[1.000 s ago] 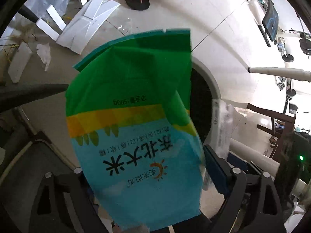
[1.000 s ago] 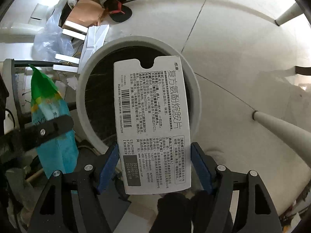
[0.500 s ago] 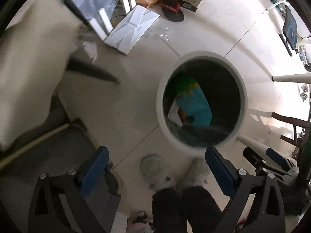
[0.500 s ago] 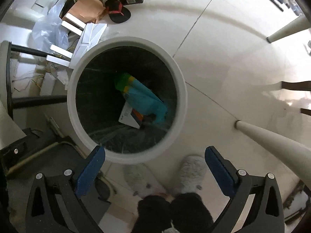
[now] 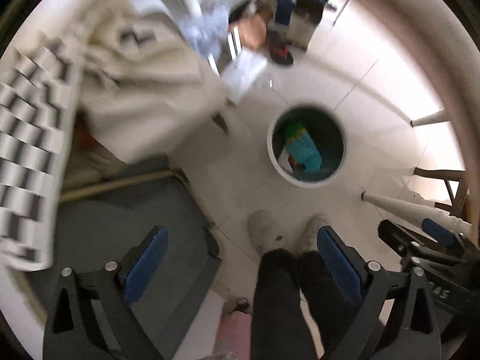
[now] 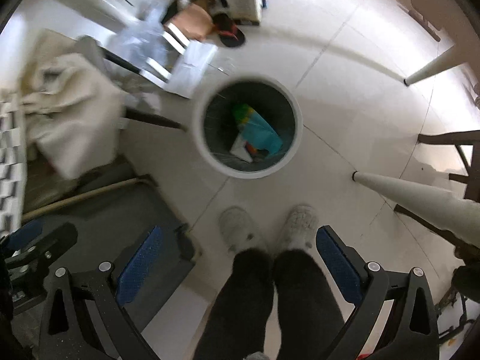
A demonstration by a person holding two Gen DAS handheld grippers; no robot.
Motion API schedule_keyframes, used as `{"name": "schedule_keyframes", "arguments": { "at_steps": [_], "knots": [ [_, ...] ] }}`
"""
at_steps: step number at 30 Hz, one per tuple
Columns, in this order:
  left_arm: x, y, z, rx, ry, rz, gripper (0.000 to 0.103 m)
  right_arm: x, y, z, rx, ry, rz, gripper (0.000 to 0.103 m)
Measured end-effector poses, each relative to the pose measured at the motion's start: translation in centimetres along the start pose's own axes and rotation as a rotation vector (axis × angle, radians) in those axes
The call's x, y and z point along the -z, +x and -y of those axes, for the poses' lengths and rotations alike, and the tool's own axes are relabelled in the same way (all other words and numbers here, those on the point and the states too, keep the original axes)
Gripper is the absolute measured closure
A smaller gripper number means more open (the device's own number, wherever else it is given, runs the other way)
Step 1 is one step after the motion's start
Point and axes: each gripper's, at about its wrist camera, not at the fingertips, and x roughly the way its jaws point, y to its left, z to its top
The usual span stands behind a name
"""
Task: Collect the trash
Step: 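Grasp a clear blister pack with the left tool while the right tool grasps the orange bag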
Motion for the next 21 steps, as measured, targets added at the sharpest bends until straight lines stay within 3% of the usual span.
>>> {"name": "schedule_keyframes", "arguments": {
  "at_steps": [3,6,11,13,17,21],
  "knots": [
    [-0.6,-6.9,0.5,-0.031,0.019,0.094,0.002,-0.1,-8.6,-0.5,-0.028,0.013,0.084,0.0],
    [-2.0,-12.8,2.2,-0.016,0.028,0.173,0.002,-0.9,-16.2,0.9,-0.038,0.063,0.176,0.0],
    [-5.1,-18.1,8.6,-0.007,0.102,0.257,0.002,-3.3,-25.3,7.7,0.002,0.21,0.289,0.0],
    [-6.0,-18.8,11.9,0.01,0.153,0.26,0.002,-4.5,-27.9,12.6,0.037,0.283,0.316,0.0],
    [-8.0,-18.4,21.1,0.02,0.353,0.248,0.002,-6.9,-30.7,21.8,0.108,0.383,0.333,0.0],
    [-9.8,-15.6,30.5,0.009,0.561,0.169,0.002,-9.8,-31.8,31.3,0.152,0.445,0.317,0.0]
  ]
}}
